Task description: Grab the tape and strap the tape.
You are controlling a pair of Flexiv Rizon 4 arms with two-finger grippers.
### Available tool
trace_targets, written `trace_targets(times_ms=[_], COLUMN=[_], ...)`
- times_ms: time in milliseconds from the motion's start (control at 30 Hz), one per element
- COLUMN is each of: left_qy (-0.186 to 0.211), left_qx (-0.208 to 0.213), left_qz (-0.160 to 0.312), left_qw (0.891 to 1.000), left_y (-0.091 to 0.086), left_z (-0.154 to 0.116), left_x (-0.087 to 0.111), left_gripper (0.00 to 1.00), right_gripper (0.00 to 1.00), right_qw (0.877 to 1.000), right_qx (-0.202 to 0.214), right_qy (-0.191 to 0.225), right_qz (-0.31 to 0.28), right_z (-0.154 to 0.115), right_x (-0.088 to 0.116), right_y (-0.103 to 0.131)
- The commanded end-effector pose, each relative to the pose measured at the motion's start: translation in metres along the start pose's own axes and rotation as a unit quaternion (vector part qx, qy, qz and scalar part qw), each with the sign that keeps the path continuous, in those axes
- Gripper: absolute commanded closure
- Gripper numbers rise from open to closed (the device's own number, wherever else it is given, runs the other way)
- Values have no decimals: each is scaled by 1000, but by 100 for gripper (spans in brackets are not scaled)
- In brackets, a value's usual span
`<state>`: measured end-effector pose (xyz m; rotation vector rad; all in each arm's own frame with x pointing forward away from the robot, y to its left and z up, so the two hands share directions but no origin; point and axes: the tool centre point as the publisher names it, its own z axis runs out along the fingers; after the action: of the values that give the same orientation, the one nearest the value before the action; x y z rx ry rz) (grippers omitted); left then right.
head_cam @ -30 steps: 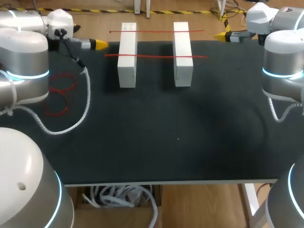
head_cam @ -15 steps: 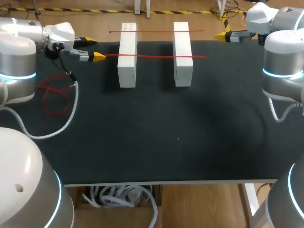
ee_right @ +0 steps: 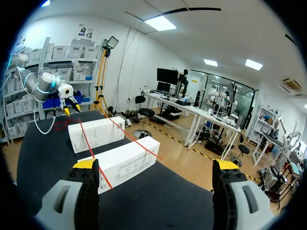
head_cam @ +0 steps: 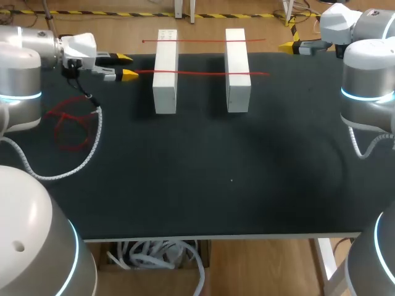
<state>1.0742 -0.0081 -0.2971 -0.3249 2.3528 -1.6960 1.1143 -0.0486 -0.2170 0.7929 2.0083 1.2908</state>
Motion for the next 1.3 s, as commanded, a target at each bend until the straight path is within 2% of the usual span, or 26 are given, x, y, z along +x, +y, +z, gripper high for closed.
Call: trace_targets(times_ms=[33, 67, 233, 333, 400, 600, 800, 967, 1300], left_qy=[13, 25, 29, 38, 40, 48, 53, 58, 86], left_qx=[11, 14, 15, 24, 26, 30, 36, 37, 46], left_qz=[5, 9, 9, 11, 11, 2, 8, 12, 12], left_qw=[1000, 1000, 999, 999, 999, 998, 998, 998, 995], left_y=[9, 11, 16, 17, 18, 30, 33, 35, 36], left_z=[0, 0, 2, 2, 1, 1, 0, 3, 16], left_x=[-5, -5, -5, -5, -5, -7, -12, -16, -14], left_gripper=[58, 55, 58, 55, 61, 59, 61, 58, 58], right_gripper=[0, 0, 0, 0, 0, 0, 0, 0, 0], right_qw=[1000, 1000, 1000, 1000, 1000, 1000, 1000, 1000, 1000], right_qx=[0, 0, 0, 0, 0, 0, 0, 0, 0], right_qy=[0, 0, 0, 0, 0, 0, 0, 0, 0], right_qz=[0, 0, 0, 0, 0, 0, 0, 0, 0], right_z=[0, 0, 0, 0, 0, 0, 0, 0, 0], right_x=[0, 0, 0, 0, 0, 0, 0, 0, 0], right_y=[0, 0, 0, 0, 0, 0, 0, 0, 0])
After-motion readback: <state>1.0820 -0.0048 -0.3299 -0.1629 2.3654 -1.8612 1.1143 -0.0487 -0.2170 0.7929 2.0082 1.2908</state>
